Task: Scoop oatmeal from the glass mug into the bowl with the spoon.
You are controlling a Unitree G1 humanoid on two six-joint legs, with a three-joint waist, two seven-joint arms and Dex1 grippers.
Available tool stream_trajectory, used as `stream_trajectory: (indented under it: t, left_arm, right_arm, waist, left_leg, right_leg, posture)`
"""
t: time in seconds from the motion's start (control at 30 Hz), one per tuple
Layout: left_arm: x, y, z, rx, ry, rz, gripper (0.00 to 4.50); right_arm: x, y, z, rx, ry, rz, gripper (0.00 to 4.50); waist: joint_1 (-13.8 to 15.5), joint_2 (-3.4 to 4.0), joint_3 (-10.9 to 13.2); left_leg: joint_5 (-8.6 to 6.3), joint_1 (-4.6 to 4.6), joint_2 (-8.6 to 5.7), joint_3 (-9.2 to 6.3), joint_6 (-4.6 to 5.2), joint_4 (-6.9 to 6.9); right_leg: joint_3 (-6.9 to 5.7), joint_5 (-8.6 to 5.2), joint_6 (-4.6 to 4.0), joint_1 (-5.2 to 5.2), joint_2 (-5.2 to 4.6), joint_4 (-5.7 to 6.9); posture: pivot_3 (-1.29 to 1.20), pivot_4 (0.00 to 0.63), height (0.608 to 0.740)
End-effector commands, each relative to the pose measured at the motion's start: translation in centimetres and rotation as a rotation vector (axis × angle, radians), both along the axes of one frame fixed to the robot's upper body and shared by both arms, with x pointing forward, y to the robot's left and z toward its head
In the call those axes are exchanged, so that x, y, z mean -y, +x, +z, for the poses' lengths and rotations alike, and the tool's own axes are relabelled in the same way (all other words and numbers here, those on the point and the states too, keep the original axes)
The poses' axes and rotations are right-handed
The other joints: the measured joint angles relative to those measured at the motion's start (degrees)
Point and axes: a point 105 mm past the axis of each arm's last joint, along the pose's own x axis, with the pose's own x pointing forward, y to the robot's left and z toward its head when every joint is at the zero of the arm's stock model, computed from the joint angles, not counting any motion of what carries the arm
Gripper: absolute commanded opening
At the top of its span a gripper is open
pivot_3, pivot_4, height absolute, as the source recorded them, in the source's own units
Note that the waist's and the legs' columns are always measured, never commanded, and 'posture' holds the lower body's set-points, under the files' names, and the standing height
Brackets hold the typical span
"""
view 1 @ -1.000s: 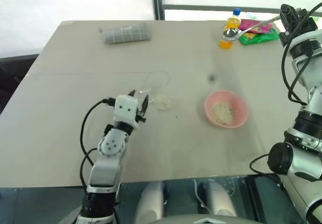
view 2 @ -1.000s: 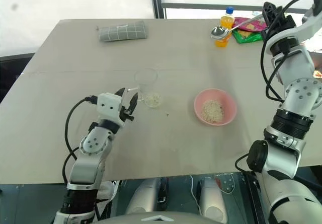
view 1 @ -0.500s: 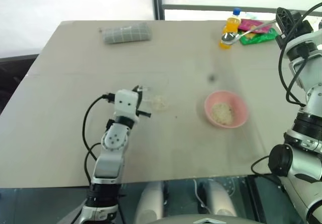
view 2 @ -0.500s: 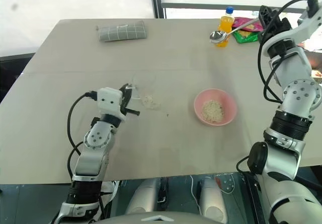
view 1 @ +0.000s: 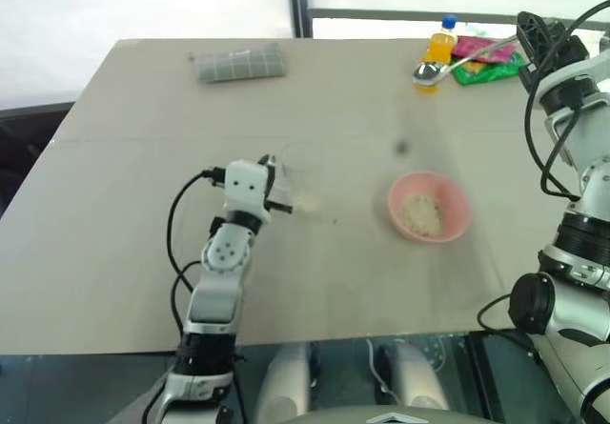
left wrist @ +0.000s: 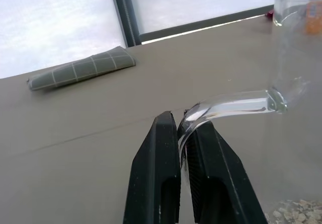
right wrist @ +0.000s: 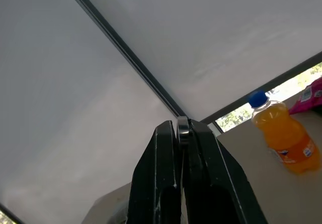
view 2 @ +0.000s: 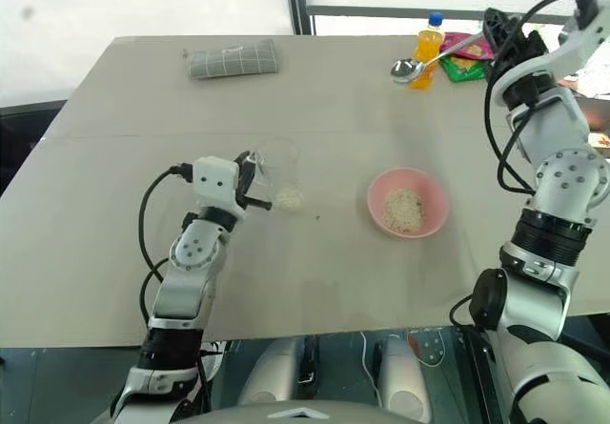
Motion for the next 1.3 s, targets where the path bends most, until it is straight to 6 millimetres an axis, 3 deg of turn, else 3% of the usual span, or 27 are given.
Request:
stream_trajectory:
  t: [0.03,0.2,0.3,0.37,0.47,0.67,0.93,1.23,1.3]
  left_arm:
    - [1.5,1.3,1.4,0.05,0.024,-0.062,0.06]
    - [1.9,3.6,2.1,0.051,0.011,-0.101,0.06]
    - [3.0,4.4,3.1,0.079,0.045,-0.162,0.06]
    - [3.4,4.8,3.6,0.091,0.043,-0.184,0.06]
    - [3.6,5.3,4.3,0.105,0.046,-0.201,0.06]
    - [4.9,5.2,5.3,0.141,0.081,-0.285,0.06]
    - [4.9,5.1,4.8,0.135,0.125,-0.318,0.06]
    - [4.2,5.4,3.9,0.097,0.107,-0.301,0.06]
    - [4.4,5.4,3.9,0.097,0.102,-0.313,0.06]
  right_arm:
    - [-4.0,-3.1,4.5,0.174,-0.066,0.18,0.0]
    - [-9.4,-5.0,5.0,0.221,-0.202,0.367,0.0]
    - [-12.2,-5.3,3.7,0.213,-0.296,0.429,0.0]
    - [-12.9,-5.0,2.2,0.19,-0.37,0.433,0.0]
    - [-13.0,-4.3,0.3,0.162,-0.465,0.403,0.0]
    - [-13.2,-3.3,-1.3,0.169,-0.566,0.366,0.0]
    - [-12.0,-3.0,1.7,0.217,-0.42,0.345,0.0]
    - [-11.5,-3.4,1.1,0.187,-0.431,0.345,0.0]
    - [-12.0,-3.3,0.0,0.171,-0.493,0.348,0.0]
  waist:
    - [0.0,0.0,0.0]
    - [0.0,-0.01,0.0]
    - [-0.1,-0.01,0.0]
    - [0.0,-0.01,0.0]
    - [0.4,-0.03,0.0]
    - [0.2,-0.04,0.0]
    - [0.1,-0.05,0.0]
    - [0.0,-0.05,0.0]
    - [0.0,-0.05,0.0]
  left_leg:
    - [0.0,0.0,0.0,-0.01,0.0,0.0]
    - [0.0,-0.03,0.0,0.02,0.0,0.0]
    - [0.0,-0.04,0.0,0.08,0.0,0.0]
    - [0.0,-0.06,-0.01,0.12,0.0,0.0]
    - [0.01,-0.14,-0.02,0.09,-0.01,0.0]
    - [0.14,-0.16,-0.04,0.12,-0.23,0.0]
    - [0.15,-0.16,-0.04,0.07,-0.24,0.0]
    - [0.15,-0.16,-0.03,0.09,-0.25,-0.01]
    - [0.15,-0.16,-0.03,0.09,-0.24,-0.01]
  right_leg:
    - [0.0,0.0,0.0,0.0,0.0,0.0]
    - [-0.06,0.0,0.0,0.0,0.02,-0.02]
    - [-0.07,0.0,0.0,0.0,0.02,-0.04]
    - [-0.08,0.0,0.0,0.0,0.02,-0.04]
    - [-0.17,0.0,0.01,0.0,0.0,-0.11]
    - [-0.16,0.01,0.03,-0.03,-0.02,-0.12]
    - [-0.21,0.01,0.02,-0.03,-0.02,-0.07]
    - [-0.21,0.01,0.03,-0.03,-0.03,-0.09]
    - [-0.21,0.01,0.03,-0.03,-0.03,-0.09]
  posture:
    - [0.0,0.15,0.718]
    - [0.0,0.15,0.718]
    - [0.0,0.15,0.718]
    - [0.0,0.15,0.718]
    - [0.0,0.15,0.718]
    - [0.0,0.15,0.718]
    - [0.0,0.15,0.718]
    - [0.0,0.15,0.718]
    - [0.0,0.15,0.718]
